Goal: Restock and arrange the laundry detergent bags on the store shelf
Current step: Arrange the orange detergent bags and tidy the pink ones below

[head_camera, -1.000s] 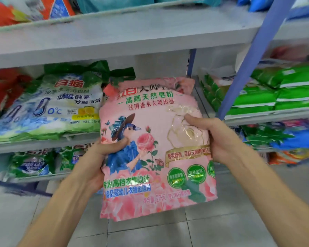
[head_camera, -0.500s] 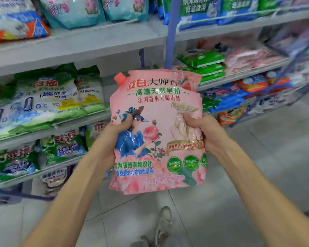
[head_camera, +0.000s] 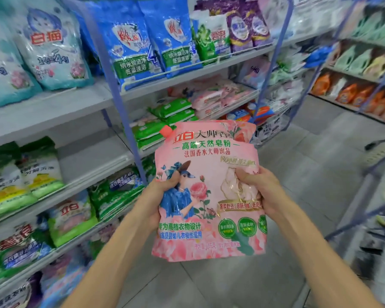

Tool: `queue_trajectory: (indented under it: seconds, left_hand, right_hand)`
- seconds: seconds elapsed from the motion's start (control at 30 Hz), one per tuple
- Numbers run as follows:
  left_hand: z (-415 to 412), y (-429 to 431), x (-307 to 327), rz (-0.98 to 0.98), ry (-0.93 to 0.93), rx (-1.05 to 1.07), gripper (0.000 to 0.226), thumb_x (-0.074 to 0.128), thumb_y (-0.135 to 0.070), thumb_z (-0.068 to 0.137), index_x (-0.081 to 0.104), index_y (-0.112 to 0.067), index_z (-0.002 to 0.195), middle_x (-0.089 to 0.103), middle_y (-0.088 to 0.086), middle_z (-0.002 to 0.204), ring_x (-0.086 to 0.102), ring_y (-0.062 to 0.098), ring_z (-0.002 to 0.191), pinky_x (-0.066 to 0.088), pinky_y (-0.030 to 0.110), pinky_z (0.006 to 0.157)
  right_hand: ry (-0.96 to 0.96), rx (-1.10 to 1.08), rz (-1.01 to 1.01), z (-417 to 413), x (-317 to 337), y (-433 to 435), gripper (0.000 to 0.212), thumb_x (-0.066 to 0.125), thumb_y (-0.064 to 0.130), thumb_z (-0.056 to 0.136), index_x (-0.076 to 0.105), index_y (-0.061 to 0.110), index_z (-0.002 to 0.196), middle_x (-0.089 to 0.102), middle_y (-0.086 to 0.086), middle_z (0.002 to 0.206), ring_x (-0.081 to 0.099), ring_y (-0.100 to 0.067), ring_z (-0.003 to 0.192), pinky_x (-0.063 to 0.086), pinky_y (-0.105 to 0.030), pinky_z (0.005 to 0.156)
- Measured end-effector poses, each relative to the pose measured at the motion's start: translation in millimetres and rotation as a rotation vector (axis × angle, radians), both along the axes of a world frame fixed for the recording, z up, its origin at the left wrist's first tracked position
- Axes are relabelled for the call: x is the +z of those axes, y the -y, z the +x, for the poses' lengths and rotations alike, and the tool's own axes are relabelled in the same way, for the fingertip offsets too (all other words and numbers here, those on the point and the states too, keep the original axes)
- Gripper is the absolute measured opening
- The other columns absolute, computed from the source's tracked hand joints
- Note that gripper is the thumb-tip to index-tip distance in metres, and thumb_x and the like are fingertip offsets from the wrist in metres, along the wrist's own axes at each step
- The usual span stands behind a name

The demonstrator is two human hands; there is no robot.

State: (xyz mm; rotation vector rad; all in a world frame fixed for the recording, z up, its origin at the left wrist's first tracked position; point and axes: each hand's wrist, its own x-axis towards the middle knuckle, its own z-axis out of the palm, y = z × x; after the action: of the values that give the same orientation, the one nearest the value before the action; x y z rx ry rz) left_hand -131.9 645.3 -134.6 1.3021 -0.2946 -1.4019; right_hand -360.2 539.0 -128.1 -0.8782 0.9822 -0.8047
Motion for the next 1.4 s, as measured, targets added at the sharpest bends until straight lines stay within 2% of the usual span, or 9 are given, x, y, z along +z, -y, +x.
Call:
queue_trajectory:
  seconds: [0.17, 0.37, 0.57, 0.7, 0.8, 0.9, 1.03, 1.17, 1.4]
  left_hand:
    - [-62.2, 69.7, -1.8, -0.018, 0.048, -0.065, 0.04, 0.071, -0.029, 0.09, 0.072, -0.002, 0.119, 0.076, 0.017, 0.112, 0.074, 0.033, 0.101, 0.06, 0.042, 0.086]
    - [-118.0, 154.9, 1.4, -0.022, 0.04, -0.059, 0.034, 0.069, -0.024, 0.093, 0.071, 0.002, 0.114, 0.077, 0.015, 0.102, 0.076, 0.023, 0.077, 0.061, 0.029, 0.061]
    - [-146.4, 245.9, 7.4, -0.028, -0.022, -0.04, 0.013, 0.067, -0.014, 0.091, 0.077, -0.006, 0.095, 0.077, 0.015, 0.097, 0.073, 0.029, 0.077, 0.056, 0.045, 0.09]
    - [-148.2, 318.1, 3.7, -0.067, 0.025, -0.057, 0.035, 0.072, -0.02, 0.085, 0.073, -0.003, 0.116, 0.075, 0.018, 0.11, 0.073, 0.031, 0.088, 0.055, 0.048, 0.096]
    - [-146.6, 379.1, -2.7, -0.077, 0.026, -0.049, 0.044, 0.074, -0.022, 0.083, 0.069, -0.006, 0.124, 0.074, 0.016, 0.117, 0.074, 0.031, 0.096, 0.058, 0.042, 0.089]
    - [-146.0, 440.4, -4.1, -0.083, -0.026, -0.049, 0.033, 0.07, -0.018, 0.087, 0.071, -0.005, 0.118, 0.077, 0.015, 0.109, 0.076, 0.029, 0.086, 0.062, 0.038, 0.076]
    - [-150.3, 511.2, -2.4, -0.066, -0.065, -0.044, 0.052, 0.075, -0.02, 0.077, 0.068, -0.002, 0.126, 0.073, 0.019, 0.119, 0.074, 0.033, 0.094, 0.057, 0.048, 0.094]
    - [-154.4, 568.4, -9.5, -0.053, -0.088, -0.04, 0.058, 0.077, -0.022, 0.078, 0.064, -0.002, 0.131, 0.071, 0.021, 0.122, 0.071, 0.037, 0.106, 0.058, 0.049, 0.092]
    - [-170.4, 655.8, -29.0, -0.035, -0.104, 0.128, 0.053, 0.074, -0.021, 0.077, 0.066, -0.002, 0.127, 0.075, 0.019, 0.114, 0.076, 0.031, 0.087, 0.064, 0.041, 0.075]
  right_hand:
    - [0.004, -0.018, -0.014, -70.3, 3.3, 60.3, 0.055, 0.079, 0.008, 0.07, 0.064, 0.002, 0.123, 0.077, -0.021, 0.105, 0.078, -0.032, 0.081, 0.062, -0.037, 0.061]
    - [0.012, -0.002, -0.021, -129.6, 3.0, 146.8, 0.052, 0.077, 0.01, 0.074, 0.065, 0.003, 0.124, 0.076, -0.021, 0.11, 0.077, -0.032, 0.086, 0.065, -0.043, 0.071]
    - [0.046, -0.011, -0.022, -157.4, 6.0, 242.7, 0.051, 0.078, 0.008, 0.073, 0.066, 0.0, 0.123, 0.075, -0.023, 0.111, 0.076, -0.033, 0.086, 0.065, -0.043, 0.074]
    - [0.078, 0.009, -0.02, -162.3, 2.9, 314.9, 0.045, 0.074, 0.007, 0.077, 0.066, 0.002, 0.121, 0.076, -0.021, 0.108, 0.077, -0.03, 0.082, 0.064, -0.038, 0.066]
    - [0.069, -0.004, -0.024, -161.4, -1.8, 375.6, 0.049, 0.075, 0.006, 0.074, 0.066, 0.002, 0.122, 0.075, -0.022, 0.111, 0.077, -0.03, 0.084, 0.064, -0.039, 0.069]
    - [0.042, -0.013, -0.015, -161.1, -2.4, 435.0, 0.051, 0.075, 0.006, 0.073, 0.066, 0.003, 0.122, 0.074, -0.023, 0.114, 0.076, -0.031, 0.086, 0.065, -0.04, 0.072]
    - [0.014, -0.009, 0.007, -165.9, -0.8, 506.8, 0.05, 0.077, 0.008, 0.072, 0.067, 0.004, 0.121, 0.074, -0.025, 0.113, 0.075, -0.034, 0.086, 0.065, -0.043, 0.072]
    - [0.009, 0.02, 0.035, -168.3, -4.3, 572.1, 0.049, 0.077, 0.008, 0.072, 0.068, 0.006, 0.119, 0.074, -0.025, 0.11, 0.075, -0.035, 0.086, 0.065, -0.044, 0.071]
    - [-0.007, 0.178, 0.063, -161.7, -28.7, 696.0, 0.057, 0.077, 0.009, 0.073, 0.064, 0.0, 0.127, 0.075, -0.024, 0.109, 0.076, -0.031, 0.083, 0.064, -0.041, 0.07]
